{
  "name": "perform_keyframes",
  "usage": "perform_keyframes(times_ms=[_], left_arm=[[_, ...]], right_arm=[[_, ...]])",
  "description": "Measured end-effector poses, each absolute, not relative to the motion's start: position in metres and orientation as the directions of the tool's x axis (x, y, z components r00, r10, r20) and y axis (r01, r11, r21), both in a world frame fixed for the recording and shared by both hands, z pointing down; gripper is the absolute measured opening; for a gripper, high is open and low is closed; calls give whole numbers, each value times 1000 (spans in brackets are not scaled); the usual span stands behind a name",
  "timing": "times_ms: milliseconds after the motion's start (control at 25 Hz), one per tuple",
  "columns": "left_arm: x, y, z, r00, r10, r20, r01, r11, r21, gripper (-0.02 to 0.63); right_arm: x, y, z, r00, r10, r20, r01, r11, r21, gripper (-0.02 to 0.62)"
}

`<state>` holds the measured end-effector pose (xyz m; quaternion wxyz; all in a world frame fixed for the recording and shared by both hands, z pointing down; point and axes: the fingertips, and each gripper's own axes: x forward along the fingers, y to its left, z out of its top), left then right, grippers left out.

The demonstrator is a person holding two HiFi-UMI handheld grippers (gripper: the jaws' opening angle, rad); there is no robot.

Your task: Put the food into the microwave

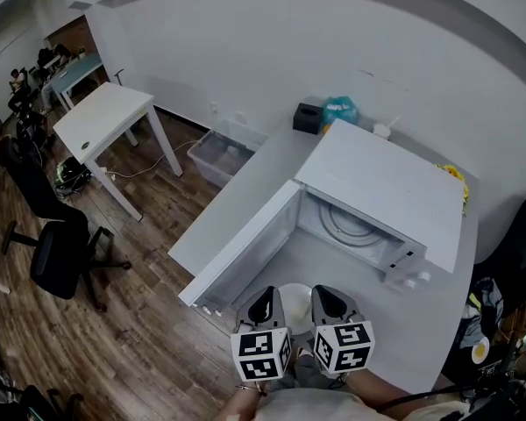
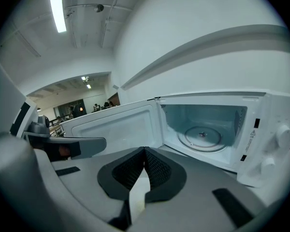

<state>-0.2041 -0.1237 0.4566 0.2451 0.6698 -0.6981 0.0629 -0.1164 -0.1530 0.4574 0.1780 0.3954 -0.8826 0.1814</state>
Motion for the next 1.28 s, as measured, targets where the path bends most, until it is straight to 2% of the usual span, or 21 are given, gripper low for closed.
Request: perform_keyframes(times_ms=[360, 400, 480, 680, 1280], left_arm=[[-196, -130, 493, 29, -854, 519, -956, 128, 265, 6], [-195, -130, 498, 35, -850, 525, -953, 131, 275, 22], [-193, -130, 510, 46, -841, 539, -947, 135, 293, 101], [-196, -126, 543, 32, -809, 587, -937, 181, 299, 103], [-214, -107, 617, -23, -730, 683, -906, 304, 295, 101]], right_arm=[[-112, -162, 484, -634, -596, 493, -756, 613, -232, 20], [-110, -163, 489, -632, -592, 500, -758, 607, -240, 21], [-105, -165, 501, -626, -583, 517, -763, 594, -254, 47], [-92, -172, 535, -598, -568, 565, -785, 555, -274, 72], [-72, -169, 614, -560, -496, 663, -805, 515, -294, 72]])
